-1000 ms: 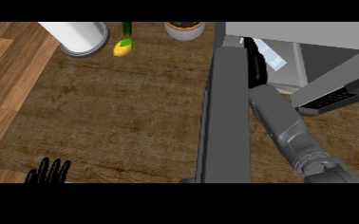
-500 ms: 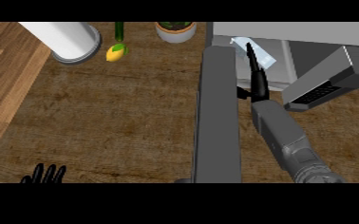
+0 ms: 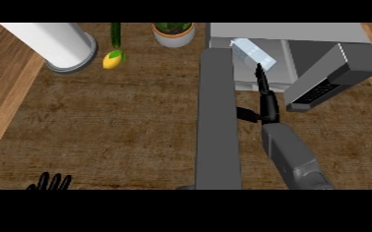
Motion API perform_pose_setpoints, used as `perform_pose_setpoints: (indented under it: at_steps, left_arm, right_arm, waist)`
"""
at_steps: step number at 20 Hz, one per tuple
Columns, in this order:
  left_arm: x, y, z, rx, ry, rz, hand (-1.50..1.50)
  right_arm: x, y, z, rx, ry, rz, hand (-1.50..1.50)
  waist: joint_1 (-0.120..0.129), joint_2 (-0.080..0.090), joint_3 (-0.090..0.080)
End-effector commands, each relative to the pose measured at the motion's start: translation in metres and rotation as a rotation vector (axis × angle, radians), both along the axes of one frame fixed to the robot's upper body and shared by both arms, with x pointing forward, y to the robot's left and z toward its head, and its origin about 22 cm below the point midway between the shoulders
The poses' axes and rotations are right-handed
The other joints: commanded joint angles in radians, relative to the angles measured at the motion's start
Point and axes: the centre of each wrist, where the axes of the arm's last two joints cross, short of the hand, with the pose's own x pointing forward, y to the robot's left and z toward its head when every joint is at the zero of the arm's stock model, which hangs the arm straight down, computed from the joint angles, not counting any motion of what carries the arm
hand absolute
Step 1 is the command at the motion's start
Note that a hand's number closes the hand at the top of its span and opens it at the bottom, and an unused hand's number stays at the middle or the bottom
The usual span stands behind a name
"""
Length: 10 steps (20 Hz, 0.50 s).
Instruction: Pick up the milk, place it into the microwave and close the microwave
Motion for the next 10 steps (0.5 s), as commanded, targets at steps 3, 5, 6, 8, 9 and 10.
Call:
perform_pose_setpoints:
  at_steps: [3, 5, 6, 8, 9, 10]
  left_arm:
    - [0.005, -0.009, -0.002, 0.032, 0.019, -0.012, -1.50]
    - [-0.002, 0.013, -0.014, 0.049, 0.036, 0.000, -1.50]
    - [0.002, 0.000, 0.008, 0.045, 0.025, -0.041, -1.50]
    - [0.006, -0.006, -0.003, 0.062, 0.056, -0.056, -1.50]
    - [-0.005, -0.009, -0.007, 0.061, 0.069, -0.073, -1.50]
    - [-0.001, -0.007, -0.002, 0.065, 0.070, -0.073, -1.50]
  right_arm:
    - [-0.029, -0.009, -0.026, 0.084, -0.031, 0.074, -1.50]
    - [-0.036, -0.013, -0.031, 0.118, -0.013, 0.126, -1.50]
    - [-0.043, -0.015, -0.036, 0.141, 0.000, 0.137, -1.50]
    - [-0.038, -0.034, -0.029, 0.127, 0.020, 0.170, -1.50]
    - [-0.054, -0.036, -0.040, 0.114, 0.028, 0.154, -1.50]
    - [-0.065, -0.061, -0.044, 0.114, 0.022, 0.138, -1.50]
  waist:
    - [-0.024, -0.009, -0.001]
    - [-0.034, -0.015, -0.003]
    - [-0.038, -0.016, -0.002]
    - [-0.038, -0.016, -0.002]
    - [-0.049, -0.022, -0.004]
    - [-0.042, -0.017, -0.002]
